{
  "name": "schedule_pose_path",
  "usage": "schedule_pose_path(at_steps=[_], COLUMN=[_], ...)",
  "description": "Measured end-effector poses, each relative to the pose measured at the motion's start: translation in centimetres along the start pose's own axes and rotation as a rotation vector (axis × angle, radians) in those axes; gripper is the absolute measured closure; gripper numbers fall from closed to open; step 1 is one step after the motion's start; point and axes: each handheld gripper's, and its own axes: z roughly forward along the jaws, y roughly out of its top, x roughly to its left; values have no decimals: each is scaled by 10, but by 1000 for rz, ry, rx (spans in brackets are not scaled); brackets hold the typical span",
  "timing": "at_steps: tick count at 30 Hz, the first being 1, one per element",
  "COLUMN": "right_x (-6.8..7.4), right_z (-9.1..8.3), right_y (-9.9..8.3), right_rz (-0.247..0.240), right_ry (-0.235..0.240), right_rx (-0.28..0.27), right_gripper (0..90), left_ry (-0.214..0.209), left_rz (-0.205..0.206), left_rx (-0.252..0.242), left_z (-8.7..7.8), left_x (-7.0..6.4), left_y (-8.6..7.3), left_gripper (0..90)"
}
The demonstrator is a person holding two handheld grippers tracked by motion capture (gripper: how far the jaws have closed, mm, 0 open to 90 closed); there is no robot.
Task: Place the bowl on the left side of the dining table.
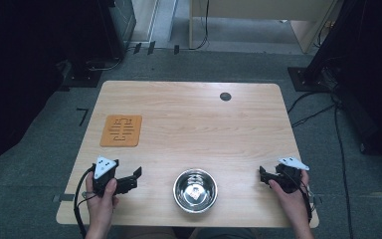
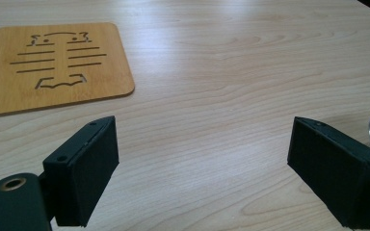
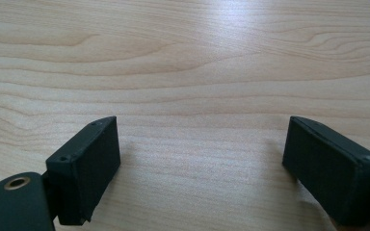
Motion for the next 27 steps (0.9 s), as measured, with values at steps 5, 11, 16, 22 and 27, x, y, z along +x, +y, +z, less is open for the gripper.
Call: schedule_pose_path(at_steps=[5, 11, 16, 22, 27], right_x=[0, 0, 0, 0, 0], right_z=[0, 0, 0, 0, 0], right_y=[0, 0, 0, 0, 0], right_rz=[0, 0, 0, 0, 0], right_ry=[0, 0, 0, 0, 0], right_rx=[0, 0, 0, 0, 0], right_gripper=[124, 124, 124, 124, 124], left_ry=[-14, -28, -48, -66, -75], left_rz=[13, 22, 30, 38, 41], left_rx=[10, 12, 17, 21, 24], left_z=[3, 5, 8, 10, 12], left_x=[-7, -13, -22, -29, -33], left_y=[0, -1, -2, -2, -3], left_gripper=[107, 107, 107, 107, 107])
